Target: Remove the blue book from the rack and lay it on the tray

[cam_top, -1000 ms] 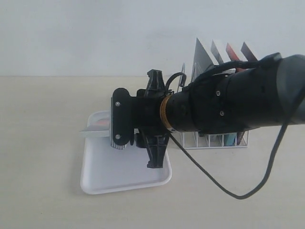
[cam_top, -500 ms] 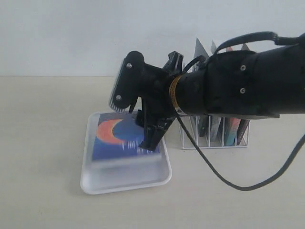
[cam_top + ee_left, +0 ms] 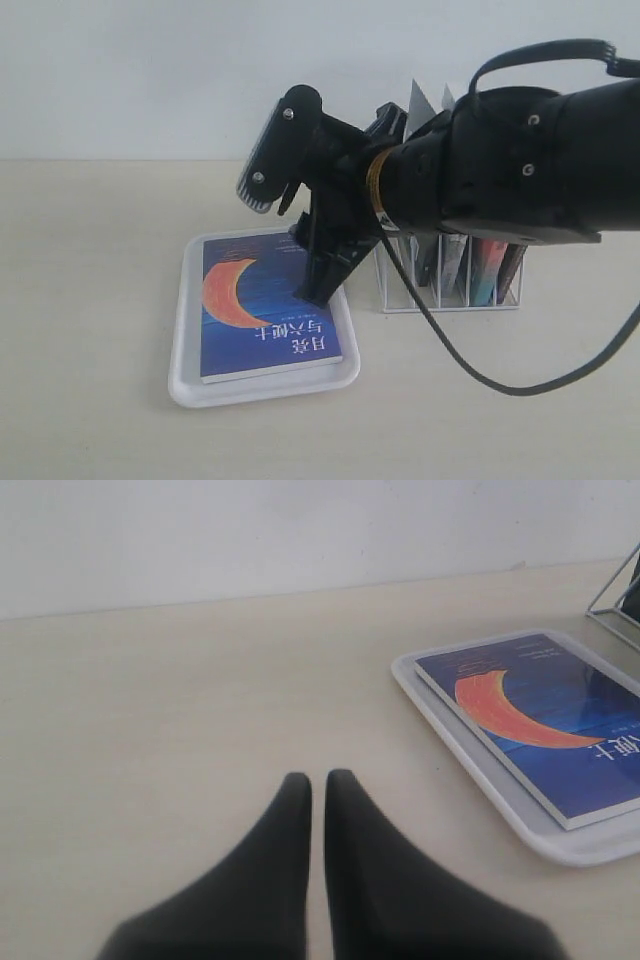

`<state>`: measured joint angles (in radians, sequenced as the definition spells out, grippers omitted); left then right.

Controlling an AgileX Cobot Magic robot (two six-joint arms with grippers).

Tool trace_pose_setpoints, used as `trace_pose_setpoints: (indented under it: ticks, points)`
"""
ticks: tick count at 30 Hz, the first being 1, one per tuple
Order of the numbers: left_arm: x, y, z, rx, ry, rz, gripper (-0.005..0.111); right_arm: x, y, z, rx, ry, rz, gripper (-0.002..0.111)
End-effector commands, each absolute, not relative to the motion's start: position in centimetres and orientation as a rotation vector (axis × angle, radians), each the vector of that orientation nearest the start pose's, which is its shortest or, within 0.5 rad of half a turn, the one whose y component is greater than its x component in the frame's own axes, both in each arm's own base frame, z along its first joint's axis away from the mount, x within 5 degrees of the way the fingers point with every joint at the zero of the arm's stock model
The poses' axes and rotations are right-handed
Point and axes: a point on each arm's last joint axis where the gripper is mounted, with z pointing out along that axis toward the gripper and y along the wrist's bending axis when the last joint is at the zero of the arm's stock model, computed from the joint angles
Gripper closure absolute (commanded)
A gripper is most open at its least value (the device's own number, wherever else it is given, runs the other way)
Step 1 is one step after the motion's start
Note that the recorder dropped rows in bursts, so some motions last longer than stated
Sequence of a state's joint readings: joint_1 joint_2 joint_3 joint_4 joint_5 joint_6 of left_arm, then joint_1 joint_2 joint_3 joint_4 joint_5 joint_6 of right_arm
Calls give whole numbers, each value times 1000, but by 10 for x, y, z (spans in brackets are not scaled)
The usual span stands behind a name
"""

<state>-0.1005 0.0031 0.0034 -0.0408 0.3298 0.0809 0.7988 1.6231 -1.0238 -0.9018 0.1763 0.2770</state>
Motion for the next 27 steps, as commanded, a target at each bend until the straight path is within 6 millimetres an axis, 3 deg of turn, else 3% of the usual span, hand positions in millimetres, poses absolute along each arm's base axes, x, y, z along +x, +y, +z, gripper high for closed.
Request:
trace_pose_setpoints:
  ticks: [1,2,10,20,27]
  points:
    - [54,-7,185,132,1793,-57,102,257,245,251,-1322,1740,-35,99]
    - [54,-7,185,132,1793,-57,102,257,245,251,-1314,1748,-29,108]
    - [54,-7,185,132,1793,-57,102,255,244,256,-1276,1756,-6,107]
    - [54,-7,185,132,1793,-57,102,233,217,321,-1134,1648,-1,107]
    - [54,-7,185,132,1793,-57,102,223,200,344,-1071,1630,-29,107]
